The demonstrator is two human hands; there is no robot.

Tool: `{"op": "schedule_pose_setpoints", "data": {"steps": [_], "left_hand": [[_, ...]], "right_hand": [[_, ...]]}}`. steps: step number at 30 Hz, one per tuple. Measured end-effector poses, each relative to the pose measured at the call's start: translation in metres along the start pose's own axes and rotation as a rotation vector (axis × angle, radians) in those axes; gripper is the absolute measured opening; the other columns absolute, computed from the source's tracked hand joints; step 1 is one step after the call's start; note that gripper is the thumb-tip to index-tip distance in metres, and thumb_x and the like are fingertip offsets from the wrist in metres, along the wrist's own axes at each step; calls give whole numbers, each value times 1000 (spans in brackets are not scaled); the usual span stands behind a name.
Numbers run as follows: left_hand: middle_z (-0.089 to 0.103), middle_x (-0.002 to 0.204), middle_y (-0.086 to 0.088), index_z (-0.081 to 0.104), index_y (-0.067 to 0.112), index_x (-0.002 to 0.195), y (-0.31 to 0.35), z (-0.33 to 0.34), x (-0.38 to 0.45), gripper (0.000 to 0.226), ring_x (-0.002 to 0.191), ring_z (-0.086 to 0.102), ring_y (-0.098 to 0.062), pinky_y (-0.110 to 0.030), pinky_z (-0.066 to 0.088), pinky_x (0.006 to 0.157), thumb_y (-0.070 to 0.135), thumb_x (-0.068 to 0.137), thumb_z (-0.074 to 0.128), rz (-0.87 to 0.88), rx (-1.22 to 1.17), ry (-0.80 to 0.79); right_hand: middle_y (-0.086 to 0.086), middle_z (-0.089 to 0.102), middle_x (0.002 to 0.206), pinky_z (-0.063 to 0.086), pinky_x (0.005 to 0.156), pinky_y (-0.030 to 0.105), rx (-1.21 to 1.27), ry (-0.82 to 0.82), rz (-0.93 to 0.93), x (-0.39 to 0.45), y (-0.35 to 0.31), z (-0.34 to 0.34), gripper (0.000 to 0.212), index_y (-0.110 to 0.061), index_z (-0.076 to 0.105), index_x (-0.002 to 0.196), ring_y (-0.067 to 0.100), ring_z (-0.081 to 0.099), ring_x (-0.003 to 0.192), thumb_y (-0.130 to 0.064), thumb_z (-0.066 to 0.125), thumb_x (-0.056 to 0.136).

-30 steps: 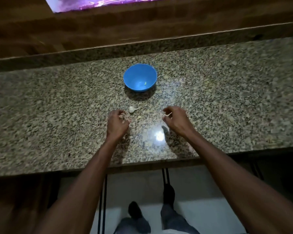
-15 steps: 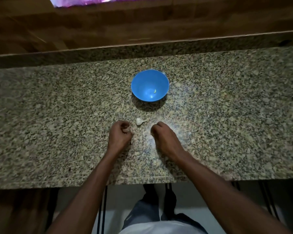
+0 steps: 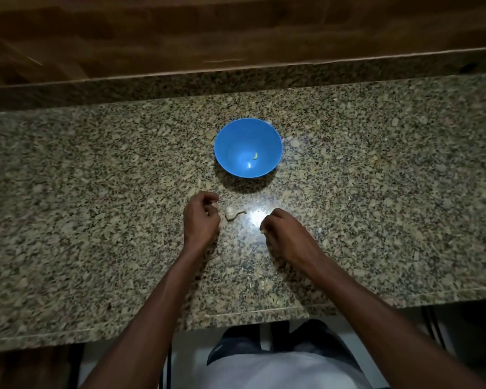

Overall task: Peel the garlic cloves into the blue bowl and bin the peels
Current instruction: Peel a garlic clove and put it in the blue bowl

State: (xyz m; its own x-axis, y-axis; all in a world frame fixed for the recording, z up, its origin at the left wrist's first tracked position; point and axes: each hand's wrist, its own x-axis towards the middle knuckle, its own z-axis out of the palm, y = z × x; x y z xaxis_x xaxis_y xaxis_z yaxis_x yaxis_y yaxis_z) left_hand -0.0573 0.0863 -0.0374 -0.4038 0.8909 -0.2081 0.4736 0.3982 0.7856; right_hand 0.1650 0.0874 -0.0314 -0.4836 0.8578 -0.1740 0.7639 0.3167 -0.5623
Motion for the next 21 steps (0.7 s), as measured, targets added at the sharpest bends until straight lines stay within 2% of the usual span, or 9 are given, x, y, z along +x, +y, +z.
{"op": "schedule_pose_setpoints", "data": {"steps": [3, 5, 8, 10, 11, 13, 15, 18, 21], "left_hand": [[69, 111, -10, 69, 11, 117, -1, 0, -2, 18, 96, 67, -30, -37, 55, 77, 13, 104, 55, -10, -59, 18], [71, 103, -7, 69, 12, 116, 2, 0, -6, 20, 93, 69, -26, -35, 55, 73, 26, 104, 60, -13, -110, 4], [71, 101, 0, 71, 15, 112, 6, 5, -13, 27, 95, 68, -15, -21, 54, 73, 36, 95, 73, -9, -143, -47], [69, 109, 0, 71, 15, 113, 8, 7, -15, 37, 101, 65, -11, -22, 54, 83, 35, 85, 85, 42, -108, -97], [67, 111, -2, 71, 13, 113, 8, 8, -16, 41, 102, 65, -12, -24, 54, 86, 31, 81, 88, 70, -79, -107], [65, 110, -5, 73, 11, 111, 7, 9, -17, 38, 99, 64, -15, -29, 56, 85, 21, 79, 90, 119, -16, -89], [66, 106, -6, 73, 8, 108, 6, 10, -20, 33, 93, 65, -17, -31, 58, 79, 12, 79, 88, 147, 22, -57], [68, 105, -9, 71, 5, 112, 5, 12, -23, 29, 92, 67, -19, -24, 57, 75, 10, 85, 82, 151, 22, -40], [72, 107, -7, 70, 9, 120, 4, 11, -27, 26, 98, 69, -19, -29, 59, 84, 17, 95, 74, 16, -78, -49]], "right_hand": [[1, 64, 101, 57, 80, 40, 160, 57, 33, 5, -9, -24, 8, -15, 68, 100, 14, 64, 89, -11, 61, 100], [-6, 68, 98, 62, 77, 27, 325, 152, 61, 20, -19, -51, 7, -18, 69, 103, 4, 69, 86, -13, 65, 100], [-14, 71, 93, 53, 71, 5, 379, 311, 18, 61, -30, -91, 6, -19, 74, 103, -8, 67, 85, -20, 71, 98], [-5, 75, 94, 53, 70, 6, 335, 326, -17, 88, -33, -107, 11, -13, 77, 103, -1, 69, 80, -18, 71, 97], [0, 77, 97, 56, 74, 12, 288, 290, -22, 99, -33, -109, 13, -10, 78, 105, 6, 70, 81, -16, 70, 97], [9, 78, 104, 60, 86, 32, 184, 190, -13, 115, -32, -106, 17, -4, 78, 109, 17, 72, 90, -10, 67, 98], [14, 77, 111, 59, 93, 41, 115, 123, -1, 122, -30, -99, 22, -2, 76, 116, 24, 72, 99, -8, 65, 99], [14, 74, 122, 56, 92, 32, 115, 172, -9, 119, -29, -93, 28, -2, 73, 124, 23, 72, 103, -12, 66, 100], [5, 78, 110, 50, 75, 11, 286, 323, -52, 93, -28, -87, 19, -8, 79, 113, 5, 69, 83, -17, 69, 99]]}}
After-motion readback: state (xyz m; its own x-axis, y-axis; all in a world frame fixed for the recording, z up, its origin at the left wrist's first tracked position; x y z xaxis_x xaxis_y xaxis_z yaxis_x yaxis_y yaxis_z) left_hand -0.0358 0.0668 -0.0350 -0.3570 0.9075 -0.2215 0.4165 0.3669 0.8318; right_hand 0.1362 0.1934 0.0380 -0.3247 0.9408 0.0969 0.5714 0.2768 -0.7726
